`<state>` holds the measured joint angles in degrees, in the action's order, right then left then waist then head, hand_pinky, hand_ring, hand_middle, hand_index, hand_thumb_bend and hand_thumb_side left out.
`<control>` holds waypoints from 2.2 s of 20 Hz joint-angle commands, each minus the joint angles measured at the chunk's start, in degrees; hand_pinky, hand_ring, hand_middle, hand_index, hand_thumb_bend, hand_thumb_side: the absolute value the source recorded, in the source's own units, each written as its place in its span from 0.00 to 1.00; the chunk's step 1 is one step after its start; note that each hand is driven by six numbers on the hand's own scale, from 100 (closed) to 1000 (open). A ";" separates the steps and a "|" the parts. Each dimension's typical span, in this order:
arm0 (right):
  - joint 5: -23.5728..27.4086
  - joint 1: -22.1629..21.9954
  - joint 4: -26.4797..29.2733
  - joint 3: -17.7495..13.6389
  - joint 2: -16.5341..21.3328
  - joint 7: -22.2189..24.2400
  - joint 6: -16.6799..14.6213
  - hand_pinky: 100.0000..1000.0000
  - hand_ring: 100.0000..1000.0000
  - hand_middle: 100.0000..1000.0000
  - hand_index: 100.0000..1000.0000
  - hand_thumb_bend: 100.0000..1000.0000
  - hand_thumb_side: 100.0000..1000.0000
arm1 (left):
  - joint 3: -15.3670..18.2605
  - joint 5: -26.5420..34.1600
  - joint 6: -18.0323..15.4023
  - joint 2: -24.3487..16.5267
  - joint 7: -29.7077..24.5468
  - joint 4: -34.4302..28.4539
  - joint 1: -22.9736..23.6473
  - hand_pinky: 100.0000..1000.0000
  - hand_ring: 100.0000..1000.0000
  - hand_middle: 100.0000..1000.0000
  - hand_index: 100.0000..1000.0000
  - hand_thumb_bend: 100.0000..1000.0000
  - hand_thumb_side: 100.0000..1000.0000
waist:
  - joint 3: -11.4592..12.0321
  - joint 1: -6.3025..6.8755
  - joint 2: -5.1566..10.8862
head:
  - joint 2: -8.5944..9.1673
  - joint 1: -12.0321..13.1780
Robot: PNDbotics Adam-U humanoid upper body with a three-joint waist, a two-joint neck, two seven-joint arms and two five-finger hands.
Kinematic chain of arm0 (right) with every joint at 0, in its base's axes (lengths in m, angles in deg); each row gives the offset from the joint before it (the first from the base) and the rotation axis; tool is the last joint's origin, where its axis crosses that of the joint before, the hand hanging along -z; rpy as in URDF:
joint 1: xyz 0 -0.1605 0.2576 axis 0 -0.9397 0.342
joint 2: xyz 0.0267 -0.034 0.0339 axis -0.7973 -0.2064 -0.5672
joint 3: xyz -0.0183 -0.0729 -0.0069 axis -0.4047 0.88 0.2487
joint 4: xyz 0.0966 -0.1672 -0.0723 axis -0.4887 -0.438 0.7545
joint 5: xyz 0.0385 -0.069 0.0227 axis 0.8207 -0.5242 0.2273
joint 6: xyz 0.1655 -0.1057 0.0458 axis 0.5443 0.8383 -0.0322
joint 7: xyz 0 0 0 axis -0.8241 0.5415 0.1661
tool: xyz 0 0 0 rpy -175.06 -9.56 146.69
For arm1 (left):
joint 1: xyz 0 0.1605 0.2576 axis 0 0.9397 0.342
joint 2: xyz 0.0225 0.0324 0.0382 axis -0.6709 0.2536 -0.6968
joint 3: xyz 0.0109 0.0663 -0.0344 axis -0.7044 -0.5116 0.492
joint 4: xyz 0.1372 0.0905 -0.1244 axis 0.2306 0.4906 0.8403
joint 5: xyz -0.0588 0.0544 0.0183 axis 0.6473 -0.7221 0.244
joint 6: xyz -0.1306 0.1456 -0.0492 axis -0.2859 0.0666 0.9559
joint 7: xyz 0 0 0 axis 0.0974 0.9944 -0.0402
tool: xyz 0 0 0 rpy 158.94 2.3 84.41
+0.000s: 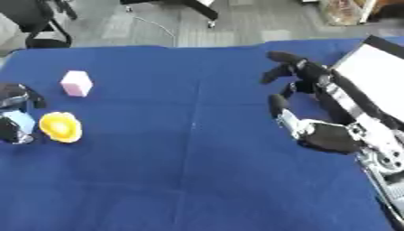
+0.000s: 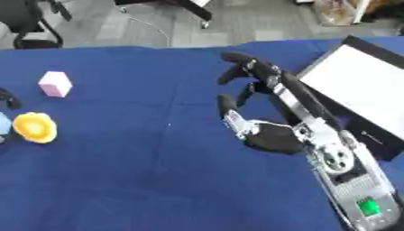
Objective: Pick up the objects with one hand, pass them to the other hand, and then place them into the box on the other side of the table.
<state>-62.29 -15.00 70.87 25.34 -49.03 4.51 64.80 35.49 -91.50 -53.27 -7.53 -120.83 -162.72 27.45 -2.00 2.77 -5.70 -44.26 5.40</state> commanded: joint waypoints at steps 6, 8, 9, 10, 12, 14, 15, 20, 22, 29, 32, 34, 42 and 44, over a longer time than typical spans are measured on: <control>-0.29 0.91 1.20 -0.35 -0.13 -0.32 -0.04 0.45 0.79 0.63 0.93 0.00 0.47 | -0.37 -1.78 -1.17 0.49 1.97 2.29 -1.29 0.74 0.57 0.64 0.77 0.30 0.07 | -0.07 -0.81 0.14 | 0.14 -0.09; -0.30 0.94 1.20 -0.38 -0.12 -0.33 -0.06 0.45 0.79 0.63 0.93 0.00 0.47 | -0.34 -1.85 -1.34 0.85 3.09 2.38 -1.32 0.72 0.53 0.58 0.73 0.20 0.04 | -0.09 -0.88 0.12 | 0.14 -0.14; -0.30 0.94 1.20 -0.39 -0.11 -0.34 -0.05 0.45 0.79 0.63 0.93 0.00 0.47 | -0.28 -1.86 -1.41 0.98 3.86 2.31 -1.31 0.72 0.52 0.57 0.71 0.16 0.03 | -0.09 -0.92 0.12 | 0.14 -0.16; -0.30 0.94 1.20 -0.40 -0.10 -0.34 -0.05 0.45 0.79 0.63 0.93 0.00 0.47 | -0.21 -1.91 -1.46 1.06 4.69 2.19 -1.28 0.71 0.50 0.54 0.69 0.11 0.02 | -0.09 -0.95 0.11 | 0.14 -0.16; -0.29 0.94 1.20 -0.40 -0.07 -0.34 -0.05 0.45 0.79 0.63 0.93 0.00 0.47 | -0.10 -2.19 -1.52 1.15 6.42 2.01 -1.19 0.68 0.46 0.49 0.64 0.01 0.00 | -0.04 -0.98 0.12 | 0.14 -0.16; -0.31 0.95 1.20 -0.41 -0.04 -0.34 -0.05 0.45 0.79 0.63 0.93 0.00 0.47 | 0.05 -2.61 -1.63 1.24 8.34 1.74 -1.08 0.64 0.41 0.43 0.55 0.00 0.00 | 0.00 -0.98 0.13 | 0.14 -0.20; -0.32 0.95 1.20 -0.43 -0.02 -0.35 -0.05 0.45 0.79 0.63 0.93 0.00 0.47 | 0.19 -2.77 -1.72 1.31 9.28 1.49 -1.03 0.61 0.37 0.37 0.46 0.00 0.00 | 0.02 -0.99 0.14 | 0.14 -0.23; -0.39 0.92 1.20 -0.47 0.08 -0.38 -0.02 0.45 0.79 0.63 0.93 0.00 0.47 | 1.44 -2.37 -1.63 1.60 14.01 -0.58 -0.42 0.57 0.31 0.30 0.30 0.00 0.00 | 0.16 -1.09 0.20 | 0.14 -0.43; -0.41 0.91 1.20 -0.51 0.09 -0.43 0.02 0.45 0.79 0.63 0.93 0.00 0.47 | 1.98 -1.70 -1.16 1.65 15.85 -2.13 -0.04 0.57 0.31 0.30 0.28 0.00 0.00 | 0.24 -1.14 0.19 | 0.14 -0.52; -0.83 1.41 1.20 -0.67 0.37 -0.81 -0.09 0.45 0.79 0.64 0.93 0.00 0.45 | 4.25 5.21 -1.42 4.39 22.36 -12.23 1.29 0.56 0.29 0.29 0.25 0.02 0.00 | 0.86 -1.48 0.39 | 0.14 -0.71; -2.01 2.46 1.20 -0.60 0.77 -0.88 -0.63 0.47 0.79 0.65 0.93 0.00 0.42 | 3.70 13.46 -0.68 6.96 23.85 -18.04 1.67 0.54 0.28 0.28 0.24 0.03 0.00 | 1.13 -1.68 0.58 | 0.14 -0.74; -3.23 3.68 1.20 -0.51 1.12 -1.19 -0.65 0.47 0.80 0.67 0.93 0.00 0.40 | 3.09 18.04 -0.72 10.67 24.20 -21.18 0.87 0.53 0.28 0.28 0.23 0.03 0.00 | 1.36 -1.99 0.72 | 0.14 -0.84; -8.78 10.31 1.20 0.81 1.70 0.00 3.06 0.53 0.86 0.74 0.93 0.00 0.35 | -3.14 31.12 -2.74 23.72 20.41 -26.93 -4.46 0.51 0.28 0.28 0.23 0.00 0.00 | 1.80 -2.78 0.65 | 0.14 -1.22; -8.87 11.11 1.20 1.04 1.54 0.70 3.94 0.53 0.88 0.75 0.93 0.04 0.36 | -4.42 32.43 -3.10 25.46 19.14 -27.29 -5.78 0.51 0.28 0.28 0.23 0.01 0.00 | 1.86 -2.81 0.53 | 0.14 -1.50</control>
<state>-70.61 -5.00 70.87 26.46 -48.35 4.89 68.16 31.58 -60.33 -56.09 17.54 -100.92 -188.63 22.73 -0.23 0.61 -5.70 -44.26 4.10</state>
